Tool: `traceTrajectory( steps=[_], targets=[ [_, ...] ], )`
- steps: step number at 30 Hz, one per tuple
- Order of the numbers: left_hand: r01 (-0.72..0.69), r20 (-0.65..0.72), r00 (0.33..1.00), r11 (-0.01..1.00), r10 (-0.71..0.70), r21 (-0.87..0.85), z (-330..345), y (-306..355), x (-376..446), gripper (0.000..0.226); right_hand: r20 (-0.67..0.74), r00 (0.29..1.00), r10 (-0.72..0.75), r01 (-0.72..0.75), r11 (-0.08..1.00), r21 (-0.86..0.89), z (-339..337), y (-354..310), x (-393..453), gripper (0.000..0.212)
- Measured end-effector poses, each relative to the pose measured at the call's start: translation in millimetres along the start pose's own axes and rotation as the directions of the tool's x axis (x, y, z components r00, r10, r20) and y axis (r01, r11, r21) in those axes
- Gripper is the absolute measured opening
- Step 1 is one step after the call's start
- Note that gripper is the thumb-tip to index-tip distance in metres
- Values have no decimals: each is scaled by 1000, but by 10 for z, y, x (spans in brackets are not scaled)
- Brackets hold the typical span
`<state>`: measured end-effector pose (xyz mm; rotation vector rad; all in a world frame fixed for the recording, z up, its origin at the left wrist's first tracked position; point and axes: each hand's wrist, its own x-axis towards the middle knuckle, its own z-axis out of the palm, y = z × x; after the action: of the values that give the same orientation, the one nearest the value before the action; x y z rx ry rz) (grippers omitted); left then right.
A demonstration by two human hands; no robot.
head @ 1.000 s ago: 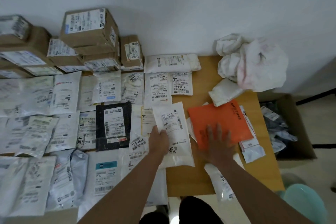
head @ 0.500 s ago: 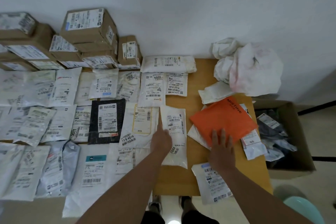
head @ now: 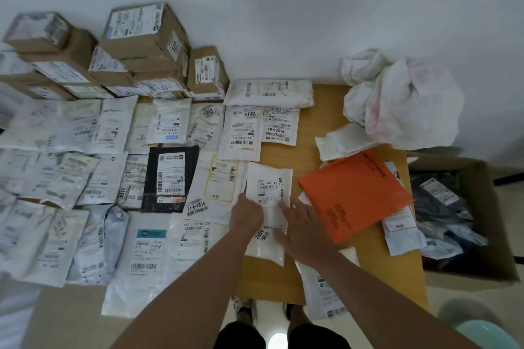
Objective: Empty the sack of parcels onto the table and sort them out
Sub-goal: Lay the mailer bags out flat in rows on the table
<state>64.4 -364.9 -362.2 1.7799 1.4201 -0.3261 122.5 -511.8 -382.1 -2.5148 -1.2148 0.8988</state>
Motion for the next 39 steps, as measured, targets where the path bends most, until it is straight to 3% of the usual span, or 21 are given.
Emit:
traceTrajectory(
  steps=[4,9,13,16,19,22,31,39],
  targets=[
    [17,-63,998,999,-20,-38,-114,-30,-17,36,10,1000,-30,25,958,286,31,-143,86,65],
    [-4,-107,994,1000,6,14,-214,-137,20,36,21,998,66,-66,819,570,78,-273,166,66],
    [-41,-87,994,978,60,205,-317,-246,73,34,48,992,117,-122,803,583,104,-378,223,63],
    [-51,-201,972,942,123,332,-461,-372,152,45,49,987,151,-151,799,581,142,-434,243,63],
    [-37,-254,958,939,130,341,-636,-497,270,58,68,977,200,-198,756,623,131,-491,252,64],
    [14,-200,978,940,58,341,-776,-590,390,61,53,964,259,-232,732,640,111,-527,311,70],
    [25,-133,991,939,22,342,-928,-586,411,39,7,933,360,-290,741,606,74,-578,489,77],
    [-26,-64,997,957,47,290,-1026,-728,476,45,-12,924,383,-299,740,603,94,-684,582,75]
  ],
)
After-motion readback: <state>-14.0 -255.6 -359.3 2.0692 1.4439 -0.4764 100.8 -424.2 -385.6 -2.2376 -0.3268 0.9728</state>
